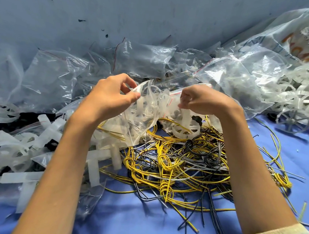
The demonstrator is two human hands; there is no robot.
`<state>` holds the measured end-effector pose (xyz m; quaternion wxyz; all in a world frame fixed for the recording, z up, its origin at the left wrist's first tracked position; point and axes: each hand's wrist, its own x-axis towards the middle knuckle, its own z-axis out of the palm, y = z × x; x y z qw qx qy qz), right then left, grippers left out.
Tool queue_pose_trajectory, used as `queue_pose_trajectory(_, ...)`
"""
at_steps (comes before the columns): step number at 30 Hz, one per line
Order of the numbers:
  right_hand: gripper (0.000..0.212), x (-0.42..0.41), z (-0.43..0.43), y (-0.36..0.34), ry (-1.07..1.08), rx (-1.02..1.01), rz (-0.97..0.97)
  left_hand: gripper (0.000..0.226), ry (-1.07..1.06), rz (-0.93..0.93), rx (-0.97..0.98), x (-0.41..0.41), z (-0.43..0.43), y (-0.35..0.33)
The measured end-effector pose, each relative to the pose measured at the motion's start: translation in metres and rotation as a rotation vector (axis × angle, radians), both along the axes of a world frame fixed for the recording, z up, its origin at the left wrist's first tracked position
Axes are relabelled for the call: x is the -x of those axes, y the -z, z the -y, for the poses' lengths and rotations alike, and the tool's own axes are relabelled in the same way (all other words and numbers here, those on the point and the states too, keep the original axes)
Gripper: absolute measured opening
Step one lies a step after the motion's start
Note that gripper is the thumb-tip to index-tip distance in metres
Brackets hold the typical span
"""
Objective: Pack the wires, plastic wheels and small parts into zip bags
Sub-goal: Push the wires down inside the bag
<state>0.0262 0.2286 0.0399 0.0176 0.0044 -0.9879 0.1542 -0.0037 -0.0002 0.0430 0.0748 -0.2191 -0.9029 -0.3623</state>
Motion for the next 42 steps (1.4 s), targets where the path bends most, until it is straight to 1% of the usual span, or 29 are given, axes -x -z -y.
queue_pose_trajectory(2, 0.018, 0.0, 0.0, -0.003, 0.011, 0.026, -0.062, 0.014, 0.002, -0.005, 0.018, 0.0, 0.0, 0.0)
queue_pose_trajectory(4, 0.019, 0.001, 0.0, -0.006, 0.032, 0.106, -0.149, 0.014, -0.003, -0.014, 0.017, 0.0, 0.0, 0.0)
queue_pose_trajectory(7, 0.025, 0.003, 0.001, -0.012, 0.073, 0.236, -0.386, 0.015, -0.002, -0.065, -0.03, -0.004, -0.005, -0.003)
queue_pose_trajectory(9, 0.031, 0.003, 0.004, -0.018, 0.103, 0.356, -0.517, 0.018, 0.016, -0.113, -0.038, -0.008, -0.013, -0.004)
queue_pose_trajectory(10, 0.037, 0.002, 0.005, -0.021, 0.096, 0.446, -0.532, 0.022, 0.029, -0.145, -0.027, -0.01, -0.018, -0.004)
queue_pose_trajectory(12, 0.046, -0.003, 0.009, -0.027, 0.022, 0.639, -0.457, 0.03, 0.063, -0.212, -0.009, -0.016, -0.028, -0.004)
queue_pose_trajectory(14, 0.048, -0.009, 0.014, -0.031, -0.07, 0.743, -0.344, 0.034, 0.123, -0.228, -0.03, -0.023, -0.036, -0.006)
queue_pose_trajectory(17, 0.052, -0.014, 0.022, -0.033, -0.111, 0.804, -0.273, 0.04, 0.253, -0.085, -0.099, -0.033, -0.042, -0.009)
queue_pose_trajectory(19, 0.052, -0.015, 0.026, -0.034, -0.122, 0.857, -0.26, 0.036, 0.279, -0.01, -0.107, -0.036, -0.042, -0.01)
queue_pose_trajectory(22, 0.044, -0.017, 0.029, -0.033, -0.152, 0.82, -0.186, 0.022, 0.256, -0.013, -0.093, -0.035, -0.041, -0.008)
queue_pose_trajectory(25, 0.033, -0.014, 0.028, -0.031, -0.123, 0.777, -0.188, 0.026, 0.215, -0.048, -0.057, -0.037, -0.041, -0.01)
queue_pose_trajectory(28, 0.035, -0.017, 0.025, -0.031, -0.137, 0.801, -0.214, 0.027, 0.178, -0.073, -0.12, -0.034, -0.042, -0.007)
queue_pose_trajectory(30, 0.047, -0.02, 0.023, -0.031, -0.205, 0.776, -0.148, 0.026, 0.132, -0.118, -0.152, -0.031, -0.042, -0.005)
queue_pose_trajectory(31, 0.061, -0.021, 0.022, -0.031, -0.234, 0.766, -0.102, 0.025, 0.11, -0.137, -0.169, -0.03, -0.042, -0.005)
queue_pose_trajectory(33, 0.095, -0.02, 0.022, -0.027, -0.281, 0.781, 0.006, 0.024, 0.047, -0.171, -0.218, -0.029, -0.042, -0.006)
queue_pose_trajectory(34, 0.105, -0.019, 0.024, -0.025, -0.291, 0.8, 0.052, 0.023, 0.0, -0.197, -0.236, -0.028, -0.042, -0.007)
queue_pose_trajectory(35, 0.107, -0.018, 0.027, -0.024, -0.296, 0.819, 0.079, 0.022, -0.043, -0.222, -0.256, -0.028, -0.042, -0.007)
queue_pose_trajectory(36, 0.102, -0.017, 0.03, -0.023, -0.293, 0.832, 0.085, 0.022, -0.074, -0.236, -0.282, -0.028, -0.042, -0.008)
queue_pose_trajectory(37, 0.09, -0.016, 0.033, -0.022, -0.29, 0.831, 0.082, 0.024, -0.096, -0.239, -0.306, -0.028, -0.042, -0.008)
queue_pose_trajectory(38, 0.069, -0.015, 0.035, -0.022, -0.296, 0.81, 0.074, 0.026, -0.114, -0.235, -0.323, -0.028, -0.042, -0.008)
queue_pose_trajectory(39, 0.042, -0.014, 0.037, -0.022, -0.322, 0.768, 0.063, 0.028, -0.123, -0.223, -0.33, -0.029, -0.042, -0.008)
queue_pose_trajectory(40, 0.022, -0.015, 0.039, -0.024, -0.342, 0.726, 0.049, 0.03, -0.114, -0.196, -0.338, -0.029, -0.042, -0.008)
queue_pose_trajectory(41, 0.016, -0.016, 0.038, -0.024, -0.344, 0.697, 0.028, 0.031, -0.077, -0.146, -0.358, -0.029, -0.041, -0.009)
queue_pose_trajectory(42, 0.018, -0.016, 0.037, -0.024, -0.329, 0.685, 0.004, 0.03, -0.013, -0.079, -0.38, -0.029, -0.041, -0.01)
